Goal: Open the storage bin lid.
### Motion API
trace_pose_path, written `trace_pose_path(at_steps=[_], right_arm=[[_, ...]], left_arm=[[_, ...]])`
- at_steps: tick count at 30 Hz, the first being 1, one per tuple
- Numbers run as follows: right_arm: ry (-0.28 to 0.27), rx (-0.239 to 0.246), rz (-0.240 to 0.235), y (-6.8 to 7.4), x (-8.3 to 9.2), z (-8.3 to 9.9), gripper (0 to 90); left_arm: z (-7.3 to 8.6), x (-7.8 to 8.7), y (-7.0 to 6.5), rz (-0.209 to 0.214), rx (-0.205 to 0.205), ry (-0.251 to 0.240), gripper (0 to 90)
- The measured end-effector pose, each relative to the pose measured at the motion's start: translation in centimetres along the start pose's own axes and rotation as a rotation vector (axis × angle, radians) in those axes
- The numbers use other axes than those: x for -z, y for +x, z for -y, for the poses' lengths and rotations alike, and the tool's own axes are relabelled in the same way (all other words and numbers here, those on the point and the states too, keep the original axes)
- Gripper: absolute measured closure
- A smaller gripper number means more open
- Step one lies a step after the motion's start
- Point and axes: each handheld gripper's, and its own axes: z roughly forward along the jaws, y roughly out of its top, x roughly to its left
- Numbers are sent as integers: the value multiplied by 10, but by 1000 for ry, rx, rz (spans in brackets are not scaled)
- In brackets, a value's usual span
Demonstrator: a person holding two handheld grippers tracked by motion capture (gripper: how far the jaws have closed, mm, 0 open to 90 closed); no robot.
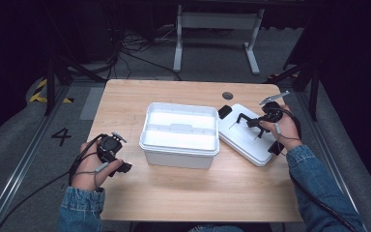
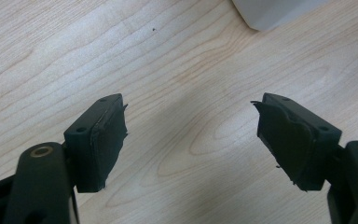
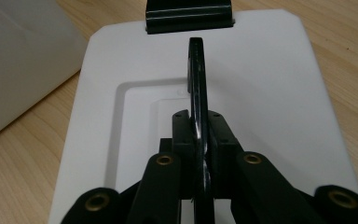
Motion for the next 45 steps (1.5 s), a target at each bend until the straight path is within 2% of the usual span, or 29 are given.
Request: trace_pose_path(at_steps=[2,5,13,15,21,24,26,29,34,37,38,42,45], right_arm=[[4,-3,-2,0,-2,1,843],[2,-7,-5,-1,-4,3,843],[-4,-35,-37,-5,-7,7,838],[2,-40,-36,-6,-7,7,828],[2,-45,7,-9,-5,7,714],[-27,-58,9,-9,-2,6,603],[-35,-47,27,-8,0,4,555],[-57,-40,39,-6,7,0,522],[-91,-13,42,6,22,-6,518],[-103,10,29,18,30,-8,518],[-103,10,29,18,30,-8,518],[-123,49,-8,42,42,-6,519],[-126,69,-28,58,49,-5,523]], left_arm=[[0,-1,-1,13,10,0,245],[0,0,0,-2,-5,3,245],[0,-2,-1,4,2,3,245],[0,-2,-2,15,15,3,245],[0,-2,-1,12,8,4,244],[0,-2,-1,12,9,4,244],[1,-2,-1,17,13,6,244],[0,-2,-1,16,13,5,244],[0,-3,-2,14,18,6,244],[0,-3,-1,10,3,7,244],[0,-3,-1,10,3,7,244],[0,-4,-2,18,17,10,244],[0,-4,-2,13,9,11,244]])
